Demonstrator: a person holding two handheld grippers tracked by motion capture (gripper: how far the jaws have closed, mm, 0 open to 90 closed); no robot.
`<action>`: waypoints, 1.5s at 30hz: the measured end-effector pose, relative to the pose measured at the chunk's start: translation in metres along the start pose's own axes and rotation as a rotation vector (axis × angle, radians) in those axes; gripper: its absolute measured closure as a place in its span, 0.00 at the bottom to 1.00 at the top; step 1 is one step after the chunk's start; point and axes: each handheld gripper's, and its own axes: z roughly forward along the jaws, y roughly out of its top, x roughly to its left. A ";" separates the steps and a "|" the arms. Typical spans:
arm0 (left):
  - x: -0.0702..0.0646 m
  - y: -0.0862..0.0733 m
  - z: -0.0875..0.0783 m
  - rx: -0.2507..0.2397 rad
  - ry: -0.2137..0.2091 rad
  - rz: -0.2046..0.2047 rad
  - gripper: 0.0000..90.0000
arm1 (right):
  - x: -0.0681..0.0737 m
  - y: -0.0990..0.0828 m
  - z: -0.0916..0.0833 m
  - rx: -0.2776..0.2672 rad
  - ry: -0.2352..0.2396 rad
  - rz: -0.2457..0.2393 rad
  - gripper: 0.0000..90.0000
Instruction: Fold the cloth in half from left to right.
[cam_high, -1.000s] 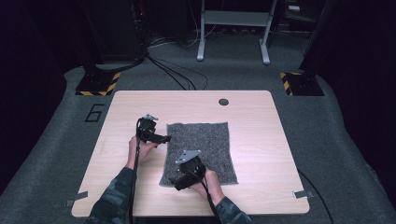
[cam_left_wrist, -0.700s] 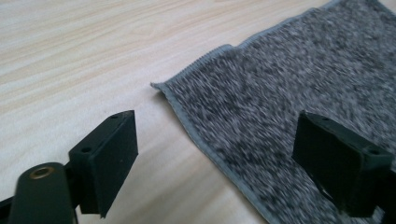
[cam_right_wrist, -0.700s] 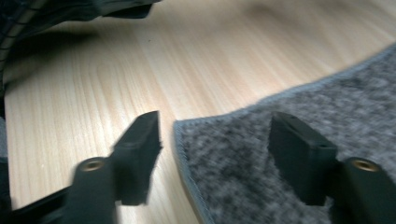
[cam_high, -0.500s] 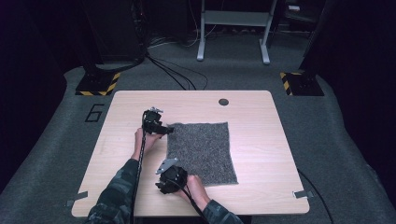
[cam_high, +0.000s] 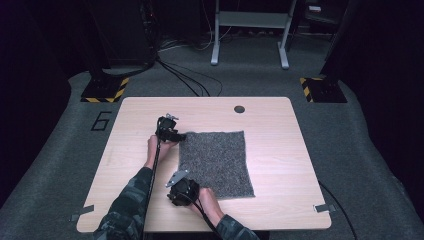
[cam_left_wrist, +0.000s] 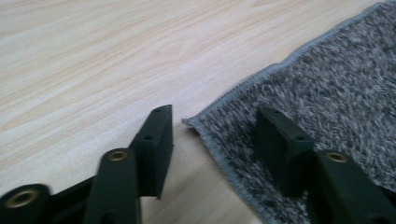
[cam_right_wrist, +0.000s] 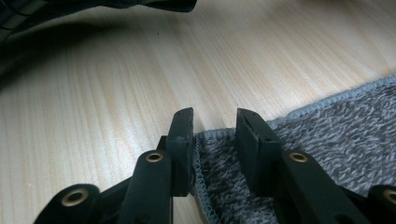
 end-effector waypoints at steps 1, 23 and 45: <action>-0.001 0.000 0.000 -0.002 0.009 0.007 0.59 | 0.000 0.000 0.000 0.000 -0.001 0.000 0.76; -0.009 -0.002 -0.001 -0.029 0.022 0.030 0.98 | 0.004 -0.012 -0.007 -0.043 -0.029 0.060 0.96; -0.015 0.023 -0.036 -0.082 0.035 0.041 0.98 | 0.004 -0.010 -0.052 -0.236 -0.027 0.121 0.96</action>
